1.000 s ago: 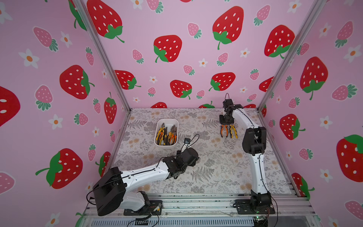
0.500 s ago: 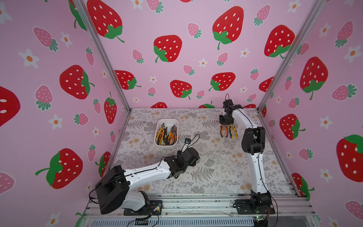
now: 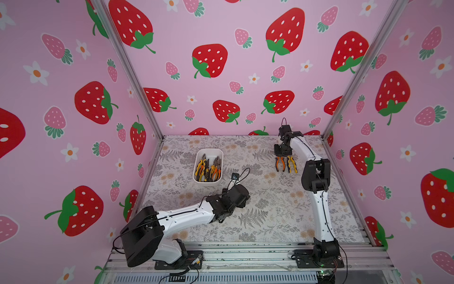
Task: Take the pliers out of the storage box
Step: Place the pliers at the center of the board.
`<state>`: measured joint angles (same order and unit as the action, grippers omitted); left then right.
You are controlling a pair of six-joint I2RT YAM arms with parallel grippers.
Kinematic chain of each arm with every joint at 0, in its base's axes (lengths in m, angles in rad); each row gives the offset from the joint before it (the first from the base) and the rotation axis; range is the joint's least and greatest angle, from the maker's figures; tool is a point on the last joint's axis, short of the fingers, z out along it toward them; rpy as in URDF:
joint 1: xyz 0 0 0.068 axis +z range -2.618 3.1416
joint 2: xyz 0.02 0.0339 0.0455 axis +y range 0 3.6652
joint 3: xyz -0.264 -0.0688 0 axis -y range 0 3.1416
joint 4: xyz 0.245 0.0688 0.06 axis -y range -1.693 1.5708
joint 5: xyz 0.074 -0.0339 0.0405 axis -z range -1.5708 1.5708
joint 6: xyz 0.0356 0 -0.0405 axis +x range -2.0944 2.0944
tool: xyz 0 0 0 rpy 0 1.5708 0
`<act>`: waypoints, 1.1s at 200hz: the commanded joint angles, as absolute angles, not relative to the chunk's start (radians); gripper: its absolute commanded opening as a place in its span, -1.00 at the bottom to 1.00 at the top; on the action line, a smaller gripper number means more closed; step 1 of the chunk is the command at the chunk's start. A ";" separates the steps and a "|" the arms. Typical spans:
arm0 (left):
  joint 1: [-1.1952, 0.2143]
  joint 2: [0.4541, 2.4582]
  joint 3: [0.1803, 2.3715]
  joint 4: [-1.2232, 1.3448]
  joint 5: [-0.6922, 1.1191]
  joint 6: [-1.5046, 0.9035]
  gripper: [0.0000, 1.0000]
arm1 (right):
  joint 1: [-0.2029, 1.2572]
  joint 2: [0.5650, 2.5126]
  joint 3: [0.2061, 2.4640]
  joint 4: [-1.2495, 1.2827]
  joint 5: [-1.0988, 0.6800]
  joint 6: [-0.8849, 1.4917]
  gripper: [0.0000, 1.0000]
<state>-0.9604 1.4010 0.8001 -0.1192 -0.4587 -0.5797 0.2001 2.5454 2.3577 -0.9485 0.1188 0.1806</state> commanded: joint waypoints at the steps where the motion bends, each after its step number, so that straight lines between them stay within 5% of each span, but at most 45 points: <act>1: -0.956 1.413 0.800 -0.103 -0.455 -0.588 0.40 | 0.189 2.598 2.375 -0.973 0.122 0.170 -1.00; 80: -0.954 1.416 0.802 -0.101 -0.451 -0.591 0.40 | 0.182 2.614 2.390 -1.009 0.112 0.180 -1.00; 220: -0.948 1.417 0.814 -0.098 -0.445 -0.581 0.40 | 0.181 2.655 2.446 -1.069 0.108 0.163 -0.36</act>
